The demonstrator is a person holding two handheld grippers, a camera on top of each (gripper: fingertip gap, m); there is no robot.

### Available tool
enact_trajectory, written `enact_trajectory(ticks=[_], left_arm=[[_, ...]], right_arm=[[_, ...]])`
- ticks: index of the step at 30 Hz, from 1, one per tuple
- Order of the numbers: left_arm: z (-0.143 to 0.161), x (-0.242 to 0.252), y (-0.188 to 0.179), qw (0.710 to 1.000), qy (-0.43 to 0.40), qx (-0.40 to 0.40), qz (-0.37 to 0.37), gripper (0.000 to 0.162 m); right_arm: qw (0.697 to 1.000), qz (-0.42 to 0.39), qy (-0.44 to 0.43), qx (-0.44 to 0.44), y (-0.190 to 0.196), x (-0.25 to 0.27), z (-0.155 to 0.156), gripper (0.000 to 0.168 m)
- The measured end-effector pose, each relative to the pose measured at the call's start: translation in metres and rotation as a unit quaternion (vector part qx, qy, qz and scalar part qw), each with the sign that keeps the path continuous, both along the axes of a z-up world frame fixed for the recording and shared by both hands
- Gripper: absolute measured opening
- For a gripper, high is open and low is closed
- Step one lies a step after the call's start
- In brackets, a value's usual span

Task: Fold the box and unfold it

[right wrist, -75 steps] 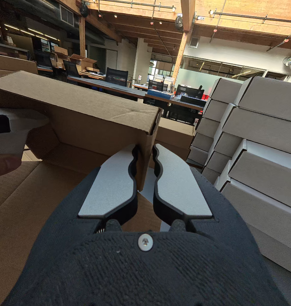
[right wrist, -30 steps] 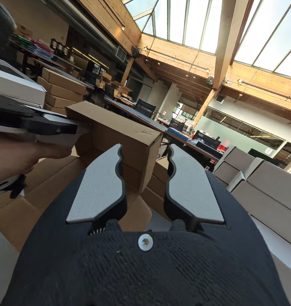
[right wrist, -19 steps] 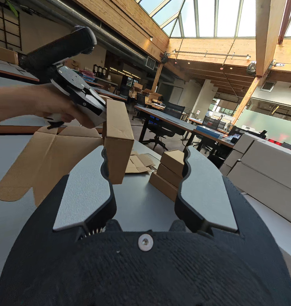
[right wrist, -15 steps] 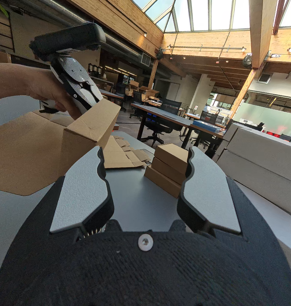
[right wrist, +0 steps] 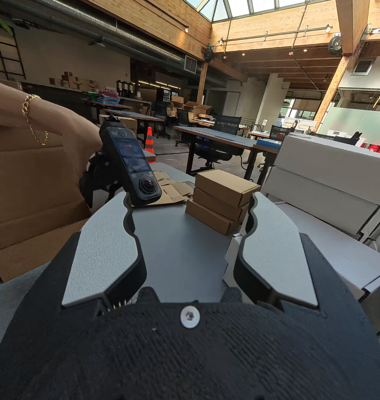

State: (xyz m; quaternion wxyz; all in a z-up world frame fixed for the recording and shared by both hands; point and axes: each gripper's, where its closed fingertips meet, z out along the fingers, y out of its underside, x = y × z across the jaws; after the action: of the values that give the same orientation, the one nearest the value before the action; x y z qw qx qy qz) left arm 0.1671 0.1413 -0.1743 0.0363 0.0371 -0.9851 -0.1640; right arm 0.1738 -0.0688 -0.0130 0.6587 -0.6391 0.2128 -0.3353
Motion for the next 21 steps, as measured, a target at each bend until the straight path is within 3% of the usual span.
enact_trajectory(ticks=[5, 10, 14, 17, 21], left_arm=[[-0.039, -0.008, 0.006, 0.994, 0.036, 0.094, -0.038, 0.005], [-0.057, -0.011, 0.008, 0.987, 0.034, 0.144, -0.068, 0.005], [-0.057, -0.011, 0.006, 0.985, 0.024, 0.145, -0.090, 0.006], [-0.048, -0.006, -0.001, 0.988, -0.006, 0.123, -0.090, 0.024], [-0.004, 0.001, -0.013, 0.993, -0.050, 0.061, -0.083, 0.046]], right_arm=[[0.999, -0.028, -0.017, 0.016, -0.021, 0.003, 0.005, 0.094], [0.999, -0.047, -0.001, -0.016, -0.026, 0.010, -0.007, 0.095], [0.999, -0.040, -0.003, -0.037, -0.014, 0.010, -0.012, 0.094], [0.999, -0.028, 0.009, -0.043, -0.004, 0.011, -0.019, 0.097], [0.998, -0.024, 0.024, -0.062, 0.001, 0.015, -0.031, 0.101]])
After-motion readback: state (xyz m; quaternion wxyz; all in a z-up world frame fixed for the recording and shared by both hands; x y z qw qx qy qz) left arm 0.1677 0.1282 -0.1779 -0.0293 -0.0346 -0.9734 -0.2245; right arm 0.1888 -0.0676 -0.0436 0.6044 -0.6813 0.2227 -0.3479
